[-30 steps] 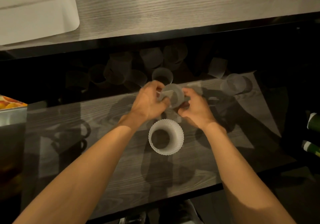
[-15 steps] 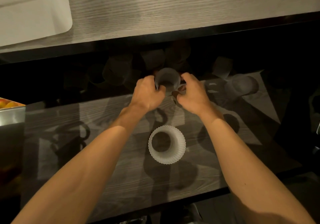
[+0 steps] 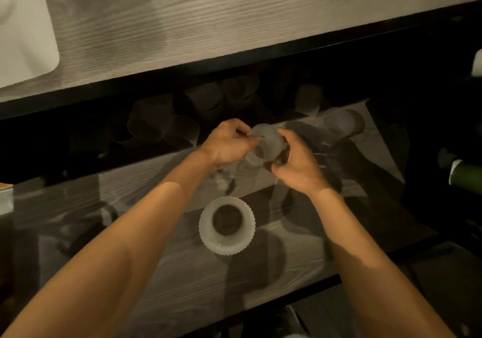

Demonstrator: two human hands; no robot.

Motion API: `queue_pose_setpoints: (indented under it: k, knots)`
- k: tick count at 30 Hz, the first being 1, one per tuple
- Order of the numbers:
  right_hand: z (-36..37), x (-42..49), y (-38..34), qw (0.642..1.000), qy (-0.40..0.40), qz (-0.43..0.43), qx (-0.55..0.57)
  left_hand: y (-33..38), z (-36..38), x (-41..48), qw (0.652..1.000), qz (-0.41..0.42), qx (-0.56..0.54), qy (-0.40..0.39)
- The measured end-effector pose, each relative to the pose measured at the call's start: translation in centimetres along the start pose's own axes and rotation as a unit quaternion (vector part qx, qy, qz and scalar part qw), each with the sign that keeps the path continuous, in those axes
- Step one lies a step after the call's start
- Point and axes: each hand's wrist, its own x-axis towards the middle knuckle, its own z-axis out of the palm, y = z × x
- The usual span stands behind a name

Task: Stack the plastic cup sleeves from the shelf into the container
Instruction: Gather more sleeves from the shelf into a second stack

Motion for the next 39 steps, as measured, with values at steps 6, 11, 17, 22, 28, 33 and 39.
queue_pose_setpoints:
  k: [6, 11, 17, 22, 28, 33, 39]
  knots:
    - [-5.5, -0.6, 1.6, 0.983, 0.172, -0.056, -0.001, 6.5, 2.3, 1.0, 0.992, 0.097, -0.030, -0.072]
    - [-9.3, -0.3, 3.6, 0.951, 0.289, -0.092, -0.054, 10.3, 5.9, 3.0, 0.982, 0.158, 0.011, -0.104]
    - [-11.4, 1.0, 5.7, 0.954, 0.282, -0.054, -0.087, 11.4, 8.4, 5.0, 0.969, 0.168, 0.091, -0.155]
    - [-11.4, 1.2, 7.0, 0.972, 0.218, 0.007, -0.084, 10.4, 9.6, 6.6, 0.972, 0.126, 0.118, -0.160]
    - [-10.6, 1.4, 8.1, 0.990, 0.100, 0.064, -0.070, 8.0, 10.3, 7.2, 0.969, 0.102, 0.152, -0.167]
    - [-9.7, 0.9, 8.4, 0.992, 0.123, 0.040, 0.011, 8.1, 9.9, 7.5, 0.930, 0.206, 0.305, -0.031]
    - [-9.0, 0.8, 8.8, 0.986, 0.147, 0.057, 0.054, 8.8, 10.6, 9.0, 0.903, 0.179, 0.390, -0.029]
